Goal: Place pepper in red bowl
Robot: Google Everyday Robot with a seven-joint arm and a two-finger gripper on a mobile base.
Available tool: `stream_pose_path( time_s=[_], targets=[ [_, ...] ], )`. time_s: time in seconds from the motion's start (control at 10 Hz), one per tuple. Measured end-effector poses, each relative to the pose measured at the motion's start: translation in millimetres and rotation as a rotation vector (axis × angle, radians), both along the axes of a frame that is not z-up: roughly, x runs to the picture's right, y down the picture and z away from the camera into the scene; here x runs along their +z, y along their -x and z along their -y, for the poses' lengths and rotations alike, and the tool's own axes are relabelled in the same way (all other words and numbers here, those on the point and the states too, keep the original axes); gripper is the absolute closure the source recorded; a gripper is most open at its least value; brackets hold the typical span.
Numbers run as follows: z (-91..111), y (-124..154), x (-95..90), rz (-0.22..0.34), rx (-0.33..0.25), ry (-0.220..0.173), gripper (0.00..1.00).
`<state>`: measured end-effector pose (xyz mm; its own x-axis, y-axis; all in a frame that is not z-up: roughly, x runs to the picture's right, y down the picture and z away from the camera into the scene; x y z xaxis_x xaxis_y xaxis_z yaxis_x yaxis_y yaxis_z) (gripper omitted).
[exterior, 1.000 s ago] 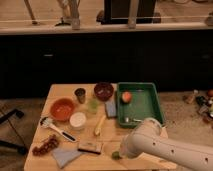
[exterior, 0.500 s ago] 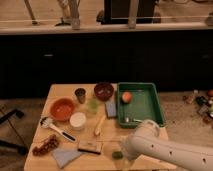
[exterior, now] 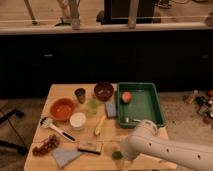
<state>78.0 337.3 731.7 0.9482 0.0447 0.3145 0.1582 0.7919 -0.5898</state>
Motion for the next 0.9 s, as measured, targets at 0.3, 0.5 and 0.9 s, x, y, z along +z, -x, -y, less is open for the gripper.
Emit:
stream_pose_path(
  time_s=[0.3, 0.5, 0.9],
  targets=[
    [-2.4, -6.9, 7.3, -0.022, 0.034, 0.028, 0.32],
    [-1.9, -9.8, 8.3, -0.031, 0.050, 0.034, 0.52],
    [-0.4, -8.8, 5.0, -0.019, 0.049, 0.022, 0.92]
  ],
)
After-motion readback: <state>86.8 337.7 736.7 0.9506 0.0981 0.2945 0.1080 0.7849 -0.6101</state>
